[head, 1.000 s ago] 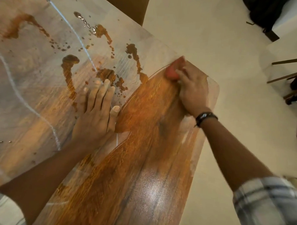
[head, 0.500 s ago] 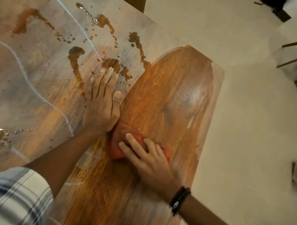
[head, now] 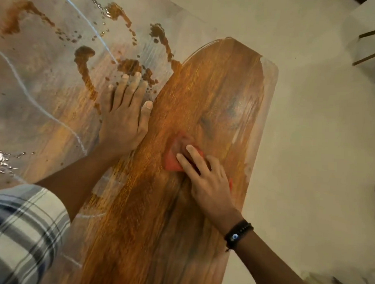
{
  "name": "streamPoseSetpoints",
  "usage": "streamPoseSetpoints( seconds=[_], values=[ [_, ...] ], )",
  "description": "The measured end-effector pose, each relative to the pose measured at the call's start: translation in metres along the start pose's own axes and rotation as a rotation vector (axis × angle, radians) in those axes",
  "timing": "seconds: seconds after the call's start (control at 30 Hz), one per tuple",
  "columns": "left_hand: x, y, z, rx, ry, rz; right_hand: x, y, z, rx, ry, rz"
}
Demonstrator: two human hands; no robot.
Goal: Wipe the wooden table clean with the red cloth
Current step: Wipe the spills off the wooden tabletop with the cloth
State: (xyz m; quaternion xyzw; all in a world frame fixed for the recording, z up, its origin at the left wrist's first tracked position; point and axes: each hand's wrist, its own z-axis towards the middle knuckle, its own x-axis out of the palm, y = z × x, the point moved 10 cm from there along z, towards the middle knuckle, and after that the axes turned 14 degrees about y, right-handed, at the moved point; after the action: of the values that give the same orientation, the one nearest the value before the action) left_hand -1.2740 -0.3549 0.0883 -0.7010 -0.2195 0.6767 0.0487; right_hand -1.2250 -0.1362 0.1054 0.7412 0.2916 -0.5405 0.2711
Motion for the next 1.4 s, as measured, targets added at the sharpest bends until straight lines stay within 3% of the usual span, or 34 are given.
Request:
streamPoseSetpoints(
  seconds=[0.07,0.2,0.27,0.4,0.53,0.7,0.87,1.0,1.13,1.3,1.4],
  values=[
    [0.001,0.0,0.001,-0.008,0.006,0.005,-0.003,-0.046,-0.014,0.11,-0.037,0.031],
    [0.003,0.002,0.001,-0.008,0.007,0.002,-0.024,-0.17,0.006,0.525,-0.129,0.165],
    [0.005,0.004,0.002,-0.01,0.009,0.01,-0.032,-0.193,0.03,0.616,-0.163,0.226],
    [0.007,0.006,0.001,-0.013,0.005,0.017,-0.029,-0.137,0.04,0.497,-0.196,0.184],
    [0.005,0.006,0.001,-0.013,-0.003,0.017,-0.005,-0.074,-0.023,0.342,-0.128,0.152],
    [0.004,0.003,0.0,-0.021,0.02,0.03,-0.012,-0.161,-0.033,0.536,-0.189,0.252],
    [0.0,0.002,-0.001,-0.04,-0.004,0.021,-0.049,-0.271,0.089,0.627,-0.22,0.284],
    [0.004,0.004,0.001,-0.049,0.009,0.018,-0.072,-0.308,0.164,0.66,-0.201,0.343],
    [0.006,0.005,0.001,-0.056,0.039,0.02,-0.074,-0.242,0.149,0.534,-0.224,0.231],
    [0.006,0.005,0.002,-0.072,0.059,0.013,-0.029,-0.117,0.059,0.29,-0.115,0.044],
    [0.005,0.004,0.002,-0.07,0.059,-0.005,-0.033,-0.161,0.041,0.39,-0.131,0.04]
  ],
)
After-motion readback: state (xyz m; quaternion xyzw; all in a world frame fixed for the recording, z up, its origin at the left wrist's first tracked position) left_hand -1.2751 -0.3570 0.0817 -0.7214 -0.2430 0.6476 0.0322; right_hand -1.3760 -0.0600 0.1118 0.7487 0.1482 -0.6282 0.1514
